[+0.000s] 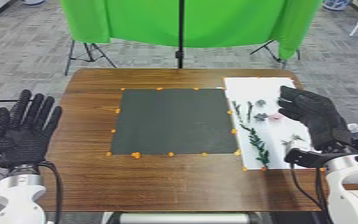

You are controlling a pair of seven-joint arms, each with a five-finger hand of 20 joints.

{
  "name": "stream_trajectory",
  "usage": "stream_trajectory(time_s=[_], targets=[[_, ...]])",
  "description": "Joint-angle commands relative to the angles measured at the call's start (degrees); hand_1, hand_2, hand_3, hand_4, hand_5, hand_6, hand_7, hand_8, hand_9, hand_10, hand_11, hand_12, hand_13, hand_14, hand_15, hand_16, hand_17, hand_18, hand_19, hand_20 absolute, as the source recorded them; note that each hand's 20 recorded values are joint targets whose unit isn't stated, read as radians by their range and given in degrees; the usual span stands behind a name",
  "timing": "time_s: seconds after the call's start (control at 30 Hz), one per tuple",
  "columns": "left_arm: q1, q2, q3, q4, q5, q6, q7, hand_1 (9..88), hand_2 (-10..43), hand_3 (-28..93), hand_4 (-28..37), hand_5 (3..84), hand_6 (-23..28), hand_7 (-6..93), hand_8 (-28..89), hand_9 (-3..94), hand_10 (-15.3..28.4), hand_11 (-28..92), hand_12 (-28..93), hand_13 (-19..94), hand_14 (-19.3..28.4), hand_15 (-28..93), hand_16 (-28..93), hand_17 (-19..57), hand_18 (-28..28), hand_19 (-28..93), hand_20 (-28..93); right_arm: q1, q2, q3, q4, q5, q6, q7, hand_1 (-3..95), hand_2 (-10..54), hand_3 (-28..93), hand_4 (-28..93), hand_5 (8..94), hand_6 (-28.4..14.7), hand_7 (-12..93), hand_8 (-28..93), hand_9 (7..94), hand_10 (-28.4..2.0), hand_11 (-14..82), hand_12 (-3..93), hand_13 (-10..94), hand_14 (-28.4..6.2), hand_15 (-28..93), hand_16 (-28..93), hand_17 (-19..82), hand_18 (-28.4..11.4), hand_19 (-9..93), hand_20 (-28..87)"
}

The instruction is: Arrange flowers

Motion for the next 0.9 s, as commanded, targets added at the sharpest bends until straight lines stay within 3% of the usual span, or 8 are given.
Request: stream_trajectory(time_s=[0.03, 0.3, 0.37, 0.47, 0.53, 0.73, 0.83, 0.9], targets=[[1.48, -0.44, 0.03, -0.34, -0.14, -0.33, 0.26, 26.7, 15.9, 76, -28.3, 44.7, 7.9, 8.6, -10, 39.6, 14.3, 15, 6, 29, 13.5, 23, -6, -7.1, 13.2, 31, 9, -0.15, -0.29, 0.28, -0.06, -0.14, -0.22, 0.16, 19.0, 11.4, 88, -24, 51.2, -3.0, 13, -13, 43.3, -12.7, 6.5, 7.9, 36, -16.0, 11, 13, 12, -17.4, 29, 13], [1.79, -0.54, 0.12, -0.42, -0.15, -0.18, 0.29, 26.7, 15.9, 76, -28.3, 44.8, 8.0, 8.6, -10, 39.7, 14.4, 15, 6, 29, 13.8, 24, -6, -7.2, 13.3, 31, 9, 0.09, -0.53, 1.00, -0.16, -2.94, -2.63, 1.02, 19.7, 9.5, 89, -24, 51.1, -2.9, 13, -13, 43.4, -12.8, 6.6, 7.9, 36, -16.0, 11, 13, 12, -17.4, 30, 13], [1.74, -0.52, 0.29, -0.40, -0.29, -0.07, 0.31, 26.7, 15.9, 76, -28.3, 44.8, 8.1, 8.7, -10, 39.7, 14.4, 15, 6, 29, 13.8, 24, -6, -7.2, 13.3, 31, 9, -0.25, -0.04, 0.22, -0.18, -10.44, -0.94, -0.90, 22.6, 3.8, 88, -24, 51.0, -2.9, 13, -13, 43.5, -12.9, 6.6, 7.9, 37, -15.8, 11, 14, 13, -17.5, 30, 13], [1.42, -0.63, 0.57, -0.25, -0.39, 0.23, -0.08, 26.7, 15.9, 76, -28.3, 44.9, 8.3, 8.8, -10, 39.8, 14.5, 15, 6, 29, 14.2, 25, -6, -7.4, 13.3, 31, 9, -1.24, -0.02, -0.53, -1.12, -26.12, 1.21, -0.49, 32.1, -8.7, 87, -26, 53.2, -3.1, 15, -14, 46.8, -13.8, 8.4, 8.6, 42, -14.6, 14, 15, 14, -17.8, 35, 15], [1.17, -0.54, 0.69, -0.23, -0.42, 0.59, -0.05, 26.7, 15.9, 76, -28.3, 45.0, 8.3, 8.9, -10, 39.8, 14.6, 16, 6, 29, 14.5, 25, -6, -7.4, 13.4, 31, 9, -1.62, 0.05, -0.31, -1.78, -34.63, -1.58, 1.56, 33.6, -9.5, 86, -27, 53.8, -3.1, 15, -14, 48.4, -13.7, 9.0, 8.9, 47, -13.5, 17, 17, 15, -18.1, 41, 17], [0.16, -0.53, 1.23, -0.03, -0.36, 1.14, -0.64, 26.8, 16.0, 75, -28.3, 45.0, 8.3, 9.0, -10, 39.8, 14.7, 16, 7, 29, 14.8, 26, -6, -7.6, 13.5, 32, 9, -0.71, 3.37, -6.82, 0.25, -55.31, -0.43, 8.34, 31.9, -9.5, 80, -28, 54.8, -4.5, 14, -14, 53.4, -14.1, 12.3, 11.4, 52, -12.4, 37, 18, 17, -20.1, 59, 21], [-0.27, -0.29, 1.81, 0.18, -0.41, 1.31, -0.40, 26.9, 16.0, 75, -28.3, 45.1, 8.4, 9.0, -10, 39.9, 14.7, 16, 7, 29, 14.9, 26, -6, -7.6, 13.5, 32, 9, -1.04, 3.00, -8.07, 0.76, -65.89, -3.58, 9.43, 32.4, -9.5, 74, -28, 56.6, -4.6, 15, -13, 57.8, -14.7, 25.6, 17.3, 52, -13.1, 51, 18, 19, -20.7, 66, 22], [-0.76, -0.26, 2.42, 0.54, -0.27, 1.70, -0.59, 26.8, 16.0, 75, -28.3, 45.1, 8.4, 9.1, -10, 39.9, 14.7, 16, 7, 29, 15.0, 26, -6, -7.7, 13.6, 32, 9, -1.20, 3.27, -9.29, 1.68, -70.06, -3.64, 10.41, 35.4, -9.5, 66, -28, 57.7, -4.6, 19, -14, 56.8, -16.3, 41.1, 22.3, 51, -14.5, 64, 19, 20, -21.4, 72, 24]])
